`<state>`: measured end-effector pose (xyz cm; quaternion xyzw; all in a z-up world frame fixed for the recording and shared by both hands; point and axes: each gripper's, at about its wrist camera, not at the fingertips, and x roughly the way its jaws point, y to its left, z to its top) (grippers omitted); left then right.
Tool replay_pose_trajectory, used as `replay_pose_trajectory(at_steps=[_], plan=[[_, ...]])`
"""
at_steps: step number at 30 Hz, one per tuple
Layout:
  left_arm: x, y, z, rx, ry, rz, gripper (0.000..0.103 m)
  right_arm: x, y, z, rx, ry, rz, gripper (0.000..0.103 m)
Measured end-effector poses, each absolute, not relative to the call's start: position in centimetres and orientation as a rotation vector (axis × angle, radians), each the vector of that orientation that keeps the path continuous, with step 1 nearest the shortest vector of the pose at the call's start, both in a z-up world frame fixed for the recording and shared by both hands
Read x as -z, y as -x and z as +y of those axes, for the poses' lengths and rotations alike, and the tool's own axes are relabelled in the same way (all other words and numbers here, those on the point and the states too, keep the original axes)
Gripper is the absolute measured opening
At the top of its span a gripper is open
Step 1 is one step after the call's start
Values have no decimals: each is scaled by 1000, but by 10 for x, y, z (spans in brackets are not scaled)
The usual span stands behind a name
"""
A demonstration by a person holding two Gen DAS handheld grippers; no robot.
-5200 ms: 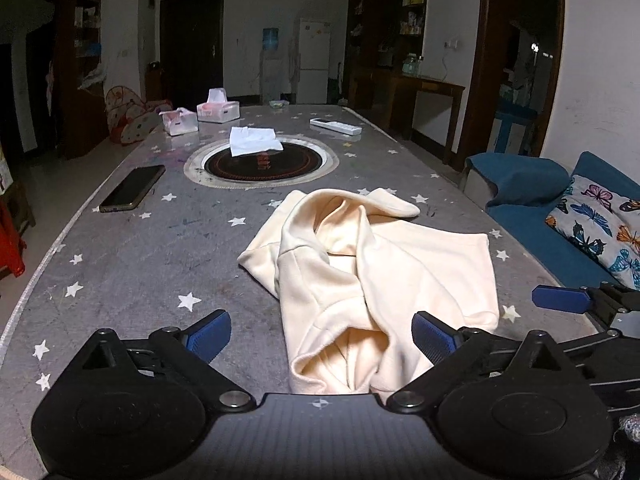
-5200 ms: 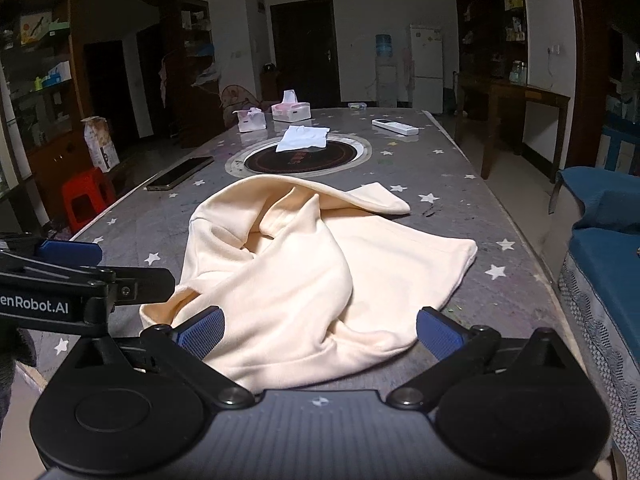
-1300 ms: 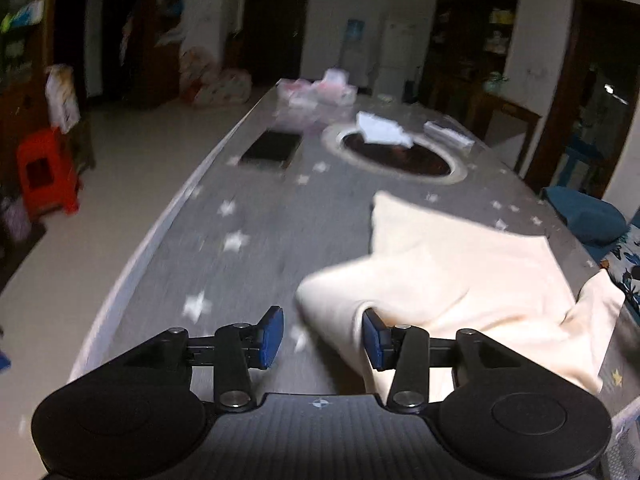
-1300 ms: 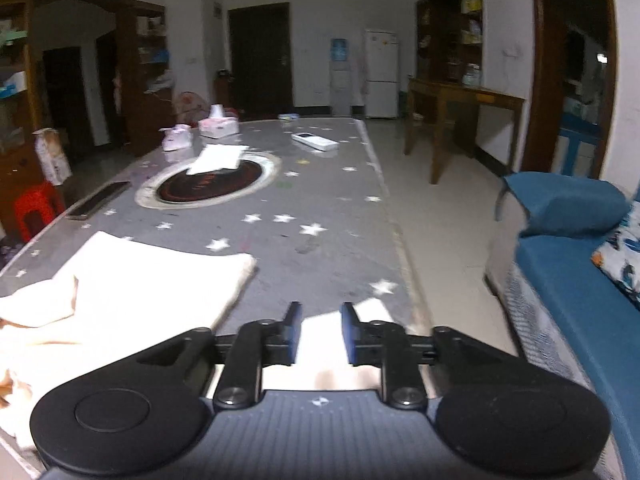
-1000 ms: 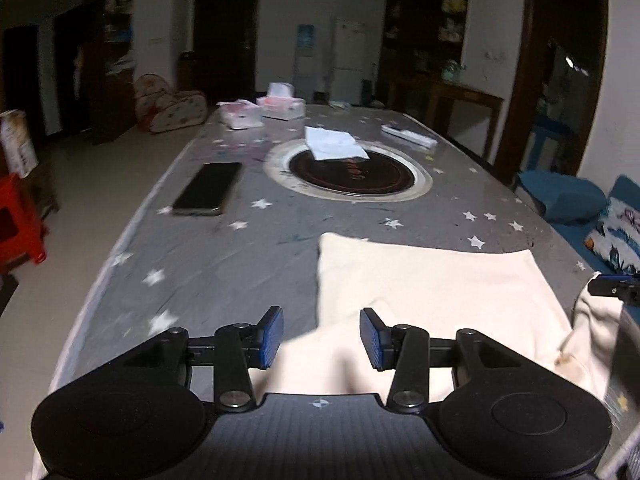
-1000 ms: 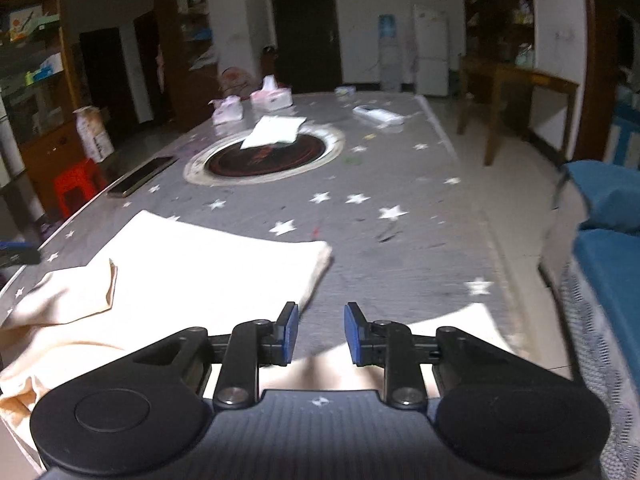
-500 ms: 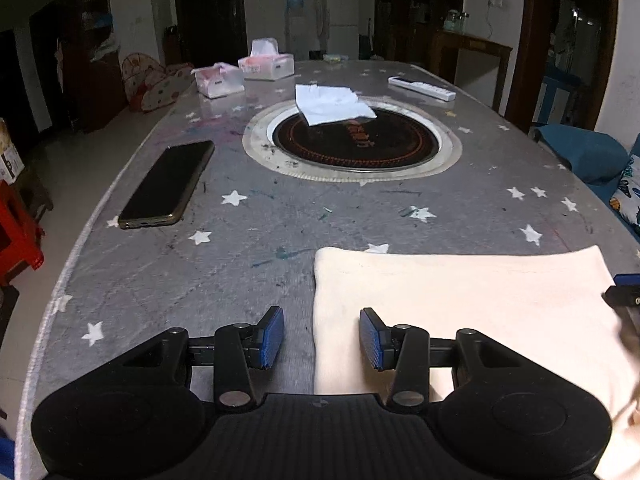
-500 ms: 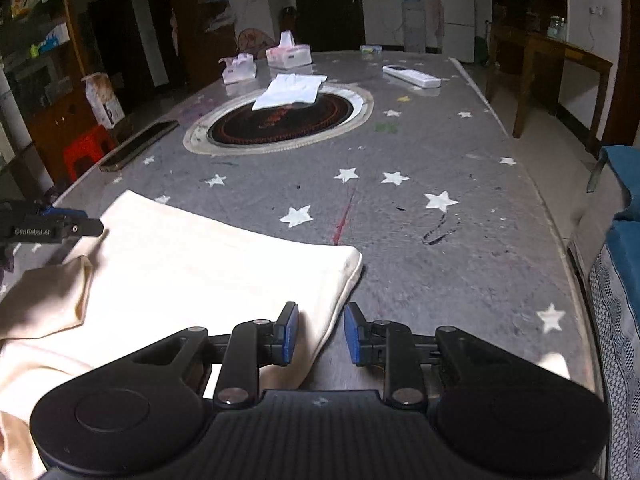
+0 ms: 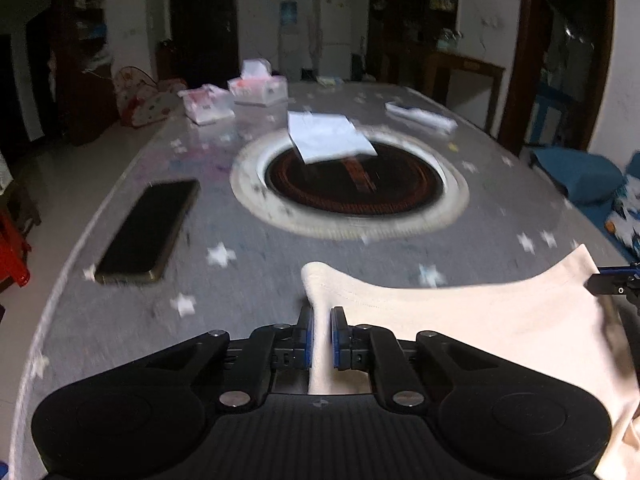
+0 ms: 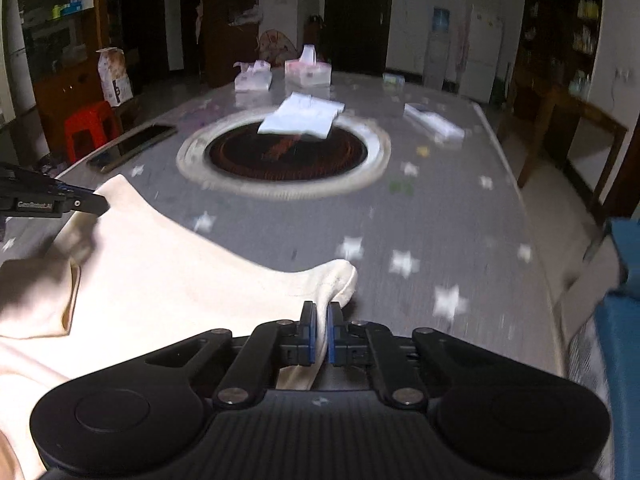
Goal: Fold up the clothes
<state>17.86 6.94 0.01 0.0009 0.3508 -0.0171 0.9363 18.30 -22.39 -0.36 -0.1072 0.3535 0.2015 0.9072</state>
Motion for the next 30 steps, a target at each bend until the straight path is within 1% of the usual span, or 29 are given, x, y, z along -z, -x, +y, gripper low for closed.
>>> replay_pose_trajectory(at_steps=[5, 6, 7, 11, 15, 17, 19, 21, 23, 25, 30], plan=[[-2, -201, 73, 0, -1, 688, 10, -7, -214, -208, -397, 275, 675, 5], [1, -204, 72, -7, -11, 696, 10, -6, -220, -205, -395, 284, 675, 6], [5, -207, 72, -17, -20, 706, 13, -4, -222, -203, -399, 291, 680, 6], [10, -204, 73, -29, -21, 716, 13, -4, -218, -199, -425, 294, 689, 10], [0, -191, 61, 30, -38, 686, 13, -16, -178, -193, -547, 285, 691, 10], [-2, -187, 52, 87, -31, 691, 13, -22, -151, -188, -631, 303, 694, 12], [1, -186, 42, 139, -25, 710, 13, -27, -123, -183, -718, 321, 697, 17], [6, -186, 32, 174, -37, 724, 13, -30, -98, -176, -800, 339, 702, 26], [12, -186, 25, 196, -51, 738, 13, -30, -78, -169, -868, 371, 707, 28], [17, -186, 21, 210, -53, 754, 13, -29, -58, -162, -935, 413, 710, 33], [27, -184, 18, 213, -66, 769, 13, -15, -39, -143, -984, 507, 705, 33]])
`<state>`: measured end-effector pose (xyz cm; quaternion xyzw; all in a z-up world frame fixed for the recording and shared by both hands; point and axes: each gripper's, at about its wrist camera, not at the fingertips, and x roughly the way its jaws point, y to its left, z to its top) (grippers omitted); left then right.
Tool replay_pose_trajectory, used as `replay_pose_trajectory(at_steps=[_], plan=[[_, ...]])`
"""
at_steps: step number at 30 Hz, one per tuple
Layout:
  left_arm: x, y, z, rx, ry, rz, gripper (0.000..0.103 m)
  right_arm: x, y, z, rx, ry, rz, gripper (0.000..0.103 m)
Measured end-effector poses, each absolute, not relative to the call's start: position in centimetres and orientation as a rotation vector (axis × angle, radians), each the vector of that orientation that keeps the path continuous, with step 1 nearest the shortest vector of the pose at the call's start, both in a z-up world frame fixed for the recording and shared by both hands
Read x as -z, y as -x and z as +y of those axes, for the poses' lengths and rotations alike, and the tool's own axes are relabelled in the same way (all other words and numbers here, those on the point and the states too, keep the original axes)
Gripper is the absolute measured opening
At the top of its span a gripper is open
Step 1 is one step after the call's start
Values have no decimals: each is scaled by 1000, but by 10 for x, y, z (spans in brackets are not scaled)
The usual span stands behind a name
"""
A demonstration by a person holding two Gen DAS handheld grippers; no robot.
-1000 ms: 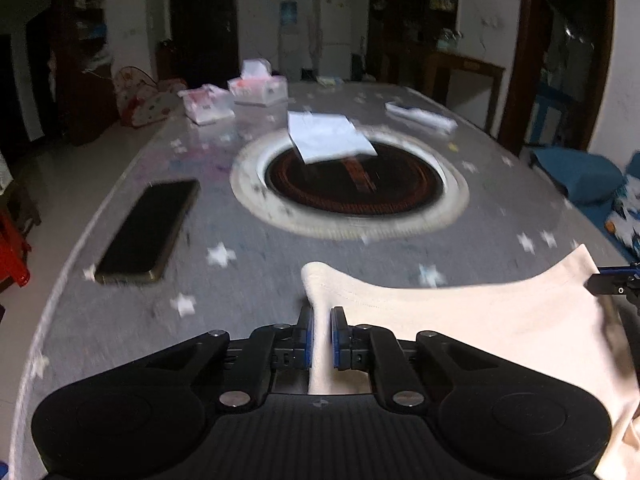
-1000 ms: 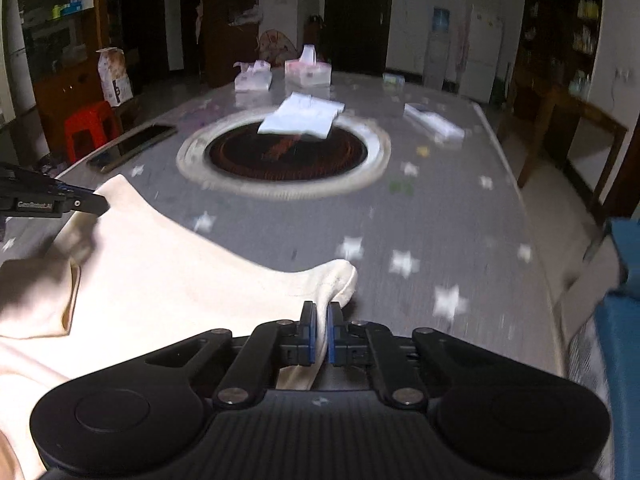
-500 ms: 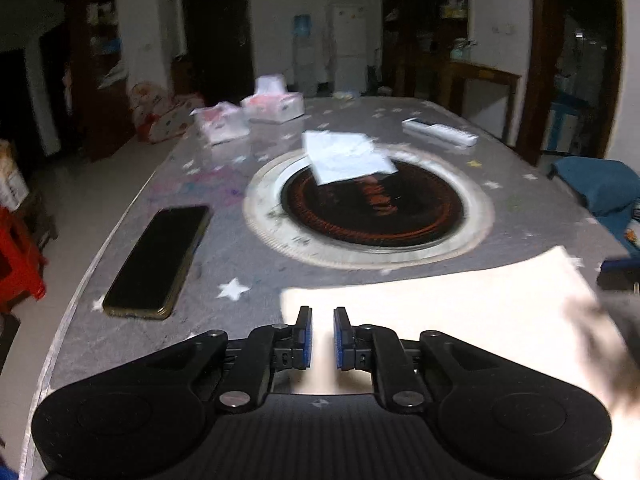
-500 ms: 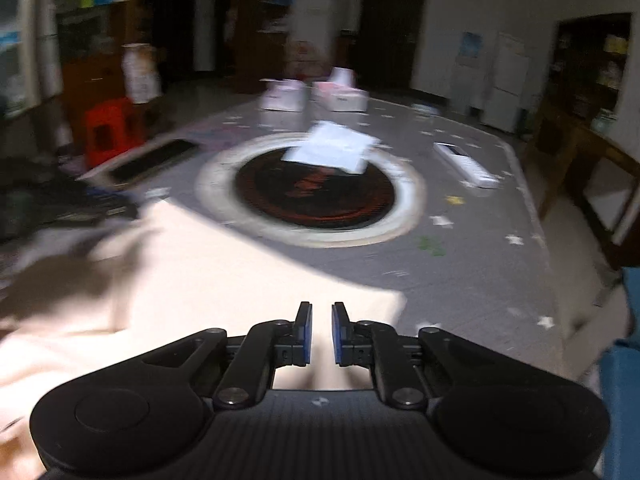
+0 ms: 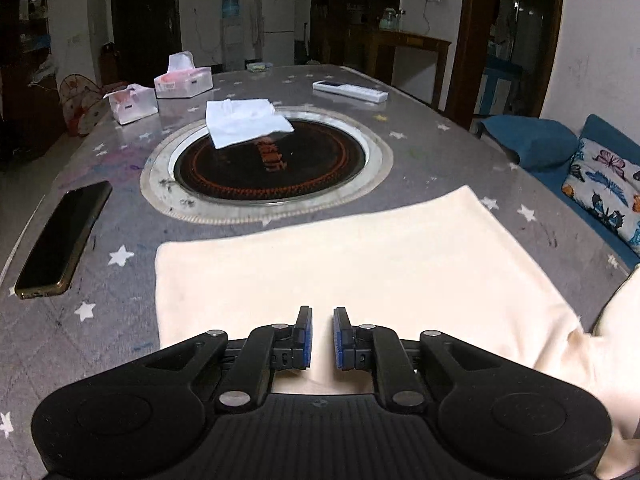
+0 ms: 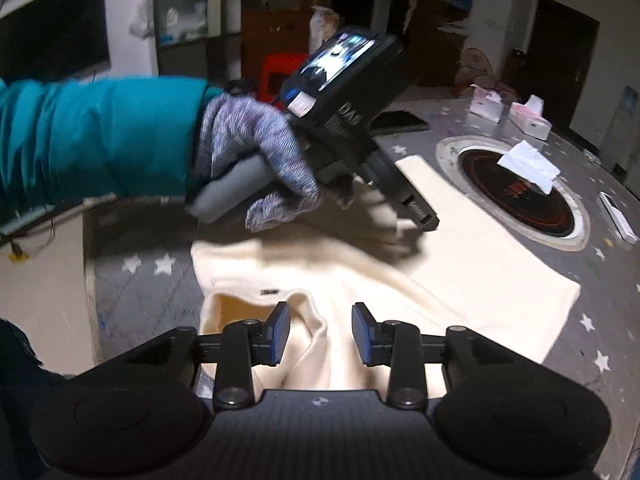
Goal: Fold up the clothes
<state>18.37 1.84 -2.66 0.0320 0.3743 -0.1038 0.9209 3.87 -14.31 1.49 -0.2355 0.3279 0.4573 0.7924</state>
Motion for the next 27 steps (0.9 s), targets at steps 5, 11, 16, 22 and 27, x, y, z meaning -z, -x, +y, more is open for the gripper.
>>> replay_pose_trajectory(at_steps=[5, 11, 16, 22, 27], plan=[[28, -182, 20, 219, -62, 765, 13, 5, -42, -132, -986, 549, 713, 16], [29, -181, 20, 218, -61, 756, 14, 7, -27, -139, -1029, 569, 712, 2], [31, -181, 20, 207, -57, 738, 14, 5, 0, -146, -1060, 619, 709, 2], [30, -177, 18, 181, -63, 725, 14, 8, 8, -157, -1022, 497, 742, 12], [16, -150, 10, 220, -56, 686, 14, -14, 5, -195, -920, 340, 720, 13]])
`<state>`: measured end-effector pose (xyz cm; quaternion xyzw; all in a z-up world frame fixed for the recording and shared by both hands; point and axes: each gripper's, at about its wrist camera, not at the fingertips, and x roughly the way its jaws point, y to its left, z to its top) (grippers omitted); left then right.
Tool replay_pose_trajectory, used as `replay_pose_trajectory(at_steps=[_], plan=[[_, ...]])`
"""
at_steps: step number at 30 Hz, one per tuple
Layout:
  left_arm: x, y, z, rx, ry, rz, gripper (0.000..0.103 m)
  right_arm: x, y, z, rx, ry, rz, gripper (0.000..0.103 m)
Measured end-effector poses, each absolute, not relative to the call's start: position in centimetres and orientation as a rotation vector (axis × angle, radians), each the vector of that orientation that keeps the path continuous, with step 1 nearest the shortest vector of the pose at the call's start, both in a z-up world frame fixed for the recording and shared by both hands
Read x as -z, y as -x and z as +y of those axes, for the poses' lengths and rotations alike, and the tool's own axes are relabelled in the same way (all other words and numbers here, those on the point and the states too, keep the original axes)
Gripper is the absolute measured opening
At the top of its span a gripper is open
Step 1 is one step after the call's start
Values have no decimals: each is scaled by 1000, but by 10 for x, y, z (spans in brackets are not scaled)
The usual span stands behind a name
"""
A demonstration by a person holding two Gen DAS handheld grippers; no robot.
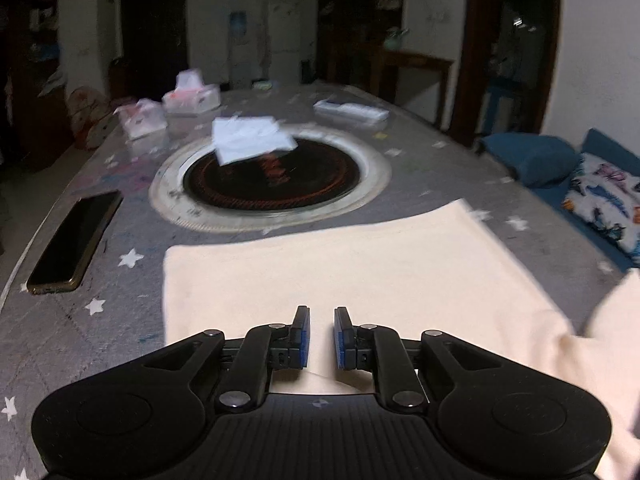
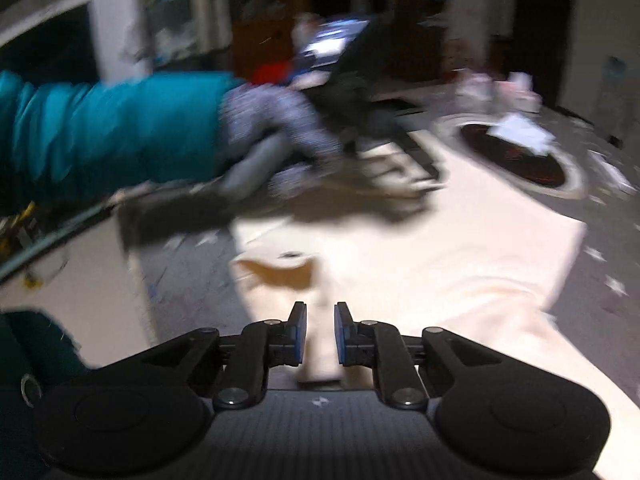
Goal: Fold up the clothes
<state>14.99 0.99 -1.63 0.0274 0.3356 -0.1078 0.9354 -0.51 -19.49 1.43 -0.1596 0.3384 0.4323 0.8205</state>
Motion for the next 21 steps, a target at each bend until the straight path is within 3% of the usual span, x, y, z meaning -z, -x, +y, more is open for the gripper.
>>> replay_pose_trajectory(at_steps=[10, 12, 21], plan=[[20, -82, -32, 405, -64, 692, 14, -5, -34, -314, -354, 113, 734, 19], [21, -70, -37, 421, -52, 690, 14, 3, -38, -338, -259, 88, 740, 29], [24, -29, -58, 451, -77, 661, 17, 35, -44, -414, -30, -86, 759, 33]])
